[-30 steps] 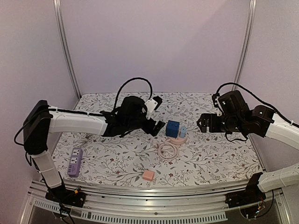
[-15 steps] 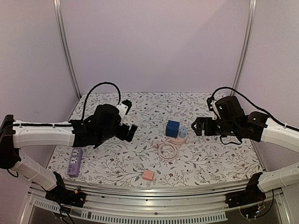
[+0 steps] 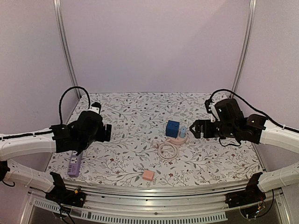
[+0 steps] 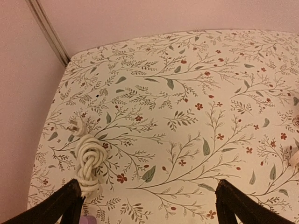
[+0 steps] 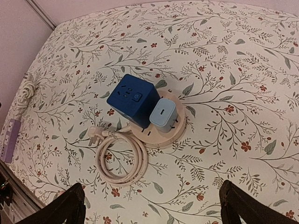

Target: Insert the plug

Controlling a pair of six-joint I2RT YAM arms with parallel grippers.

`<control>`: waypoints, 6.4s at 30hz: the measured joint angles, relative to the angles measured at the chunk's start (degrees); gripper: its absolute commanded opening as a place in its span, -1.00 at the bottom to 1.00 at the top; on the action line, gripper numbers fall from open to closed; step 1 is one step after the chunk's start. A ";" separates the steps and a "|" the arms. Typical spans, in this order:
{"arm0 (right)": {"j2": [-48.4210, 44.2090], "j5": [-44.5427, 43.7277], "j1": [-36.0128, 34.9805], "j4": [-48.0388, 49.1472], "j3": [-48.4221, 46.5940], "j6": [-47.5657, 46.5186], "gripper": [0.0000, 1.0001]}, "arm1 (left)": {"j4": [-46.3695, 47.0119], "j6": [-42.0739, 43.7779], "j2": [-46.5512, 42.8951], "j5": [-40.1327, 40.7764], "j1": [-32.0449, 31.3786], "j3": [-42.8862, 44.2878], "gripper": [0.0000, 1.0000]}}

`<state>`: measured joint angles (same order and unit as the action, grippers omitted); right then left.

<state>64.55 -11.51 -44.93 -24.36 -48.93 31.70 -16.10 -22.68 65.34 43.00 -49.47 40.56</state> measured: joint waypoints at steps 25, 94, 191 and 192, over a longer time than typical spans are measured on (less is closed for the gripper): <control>-0.02 6.10 0.00 2.25 1.66 -0.94 0.98 | -0.42 -12.24 5.84 -15.17 33.53 -5.27 0.97; -2.97 6.08 0.00 2.86 2.51 -0.92 0.98 | 24.11 -22.62 46.56 -29.90 -0.22 25.66 0.87; -3.54 8.26 -7.91 -1.46 5.03 4.04 0.98 | 1.60 32.37 35.60 -45.40 -16.50 12.24 0.43; -3.54 8.44 -7.91 -1.33 5.11 4.04 0.97 | 1.60 32.37 35.93 -45.35 -16.48 12.61 0.36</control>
<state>61.01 -3.07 -52.84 -25.69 -43.81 35.75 -14.50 9.69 101.27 -2.35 -65.95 53.17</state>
